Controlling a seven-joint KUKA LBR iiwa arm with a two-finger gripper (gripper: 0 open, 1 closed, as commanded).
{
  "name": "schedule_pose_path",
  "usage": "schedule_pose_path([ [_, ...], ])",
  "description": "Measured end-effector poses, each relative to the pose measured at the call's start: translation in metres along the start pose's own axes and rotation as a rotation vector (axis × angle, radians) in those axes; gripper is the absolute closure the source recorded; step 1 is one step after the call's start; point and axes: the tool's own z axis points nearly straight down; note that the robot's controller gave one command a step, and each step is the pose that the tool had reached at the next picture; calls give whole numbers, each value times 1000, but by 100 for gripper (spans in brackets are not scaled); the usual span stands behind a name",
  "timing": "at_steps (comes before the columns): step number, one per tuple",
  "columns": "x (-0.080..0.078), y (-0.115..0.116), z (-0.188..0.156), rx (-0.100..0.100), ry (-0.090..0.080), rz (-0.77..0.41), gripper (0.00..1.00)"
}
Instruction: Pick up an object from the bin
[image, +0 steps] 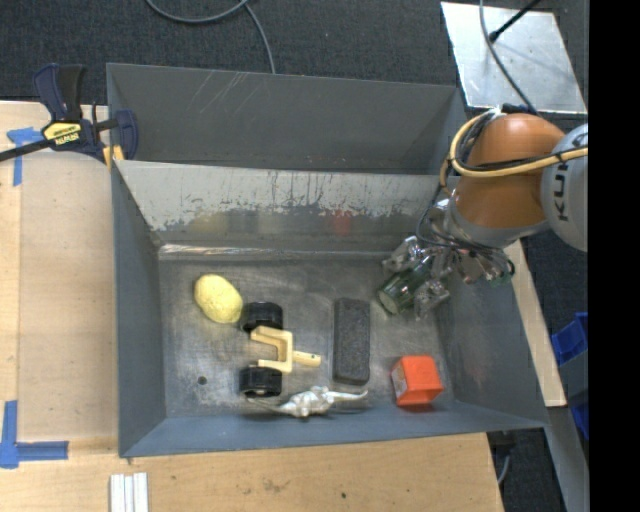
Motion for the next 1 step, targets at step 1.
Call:
schedule_pose_path([
  [1,0,0,0,0,0,0,100],
])
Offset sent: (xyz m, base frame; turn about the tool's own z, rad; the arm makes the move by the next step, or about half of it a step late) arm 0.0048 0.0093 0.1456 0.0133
